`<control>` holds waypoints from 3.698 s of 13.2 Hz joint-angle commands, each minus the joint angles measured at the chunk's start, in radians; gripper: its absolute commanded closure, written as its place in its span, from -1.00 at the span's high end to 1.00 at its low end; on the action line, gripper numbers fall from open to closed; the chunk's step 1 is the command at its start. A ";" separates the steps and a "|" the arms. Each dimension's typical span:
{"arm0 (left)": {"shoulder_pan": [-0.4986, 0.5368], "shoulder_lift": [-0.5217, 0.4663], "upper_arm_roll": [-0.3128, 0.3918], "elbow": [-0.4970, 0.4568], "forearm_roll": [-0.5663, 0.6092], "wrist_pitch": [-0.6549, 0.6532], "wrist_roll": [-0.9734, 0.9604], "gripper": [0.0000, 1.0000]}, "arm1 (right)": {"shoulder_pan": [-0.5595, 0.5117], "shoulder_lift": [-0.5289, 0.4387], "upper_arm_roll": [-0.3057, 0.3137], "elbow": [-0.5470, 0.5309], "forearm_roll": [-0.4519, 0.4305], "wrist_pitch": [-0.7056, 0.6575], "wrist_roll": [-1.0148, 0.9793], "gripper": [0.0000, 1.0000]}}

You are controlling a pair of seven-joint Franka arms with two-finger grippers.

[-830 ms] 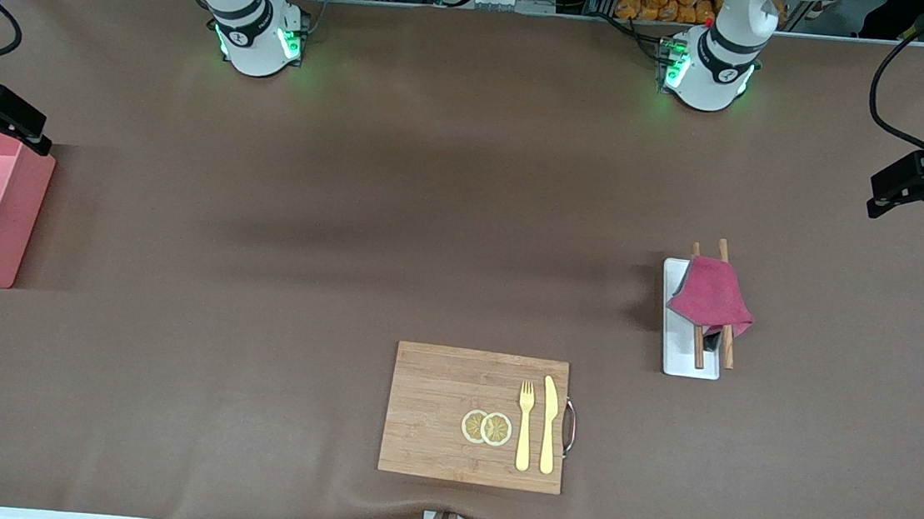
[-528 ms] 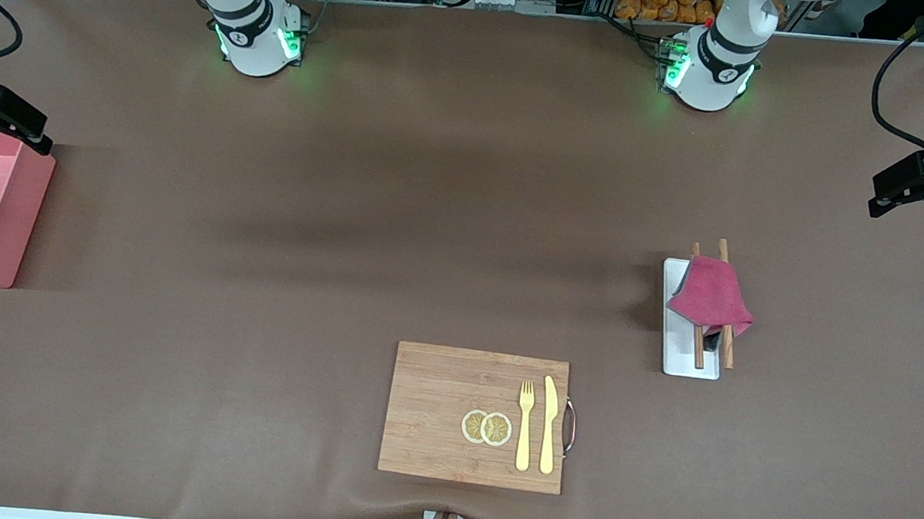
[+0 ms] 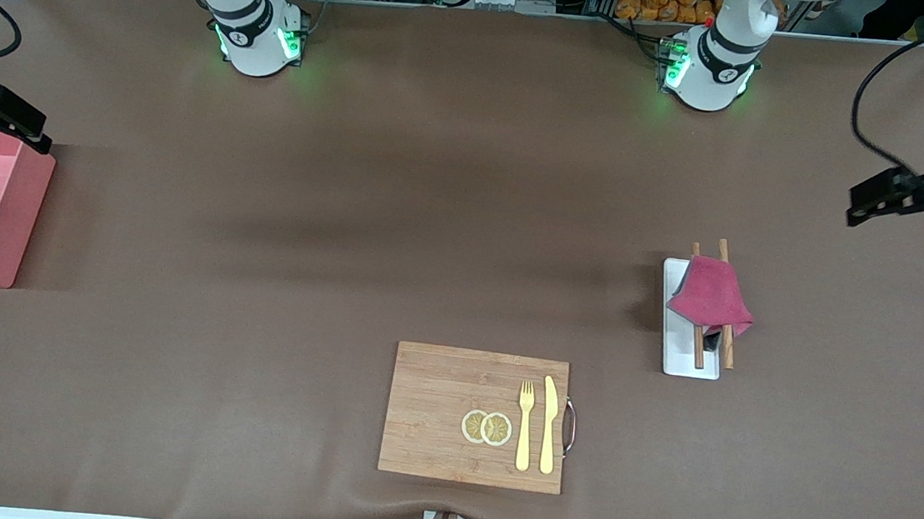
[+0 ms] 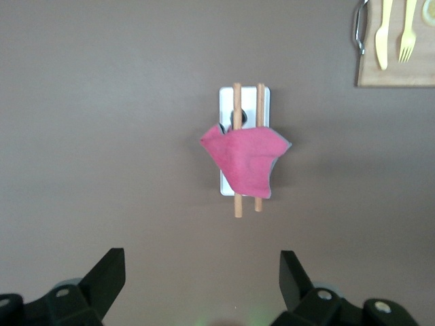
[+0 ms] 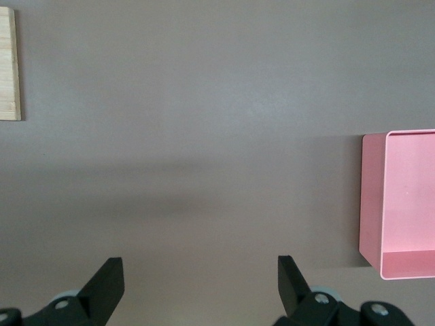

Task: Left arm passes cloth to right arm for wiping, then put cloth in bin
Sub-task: 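Move the left gripper toward the pink cloth on the white holder, then lower the left gripper and grasp the pink cloth, then lift the cloth with the left gripper and carry it toward the right gripper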

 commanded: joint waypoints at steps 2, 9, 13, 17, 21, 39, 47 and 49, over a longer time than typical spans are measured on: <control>-0.016 0.148 -0.043 0.015 0.002 0.011 0.114 1.00 | -0.012 0.002 0.007 0.005 0.000 -0.008 0.012 1.00; -0.038 0.346 -0.091 0.010 -0.017 0.209 0.614 1.00 | -0.021 0.002 0.007 0.004 0.000 -0.014 0.010 1.00; -0.058 0.399 -0.095 -0.022 -0.012 0.210 0.757 1.00 | -0.033 0.009 0.007 0.010 -0.003 -0.012 0.013 1.00; -0.058 0.446 -0.092 -0.048 0.046 0.195 0.885 1.00 | -0.047 0.042 0.007 0.011 -0.011 -0.006 0.012 1.00; -0.055 0.492 -0.088 -0.050 0.057 0.180 0.881 1.00 | -0.047 0.103 0.007 0.016 -0.018 0.003 0.009 1.00; -0.039 0.531 -0.083 -0.044 0.082 0.203 0.706 -1.00 | -0.059 0.132 0.007 0.008 -0.002 0.067 -0.076 1.00; -0.035 0.431 -0.085 -0.031 0.080 0.146 0.626 -1.00 | -0.061 0.132 0.007 0.008 0.000 0.066 -0.071 1.00; -0.038 0.375 -0.083 -0.024 0.080 0.053 0.606 -1.00 | -0.059 0.132 0.009 0.008 0.001 0.066 -0.050 1.00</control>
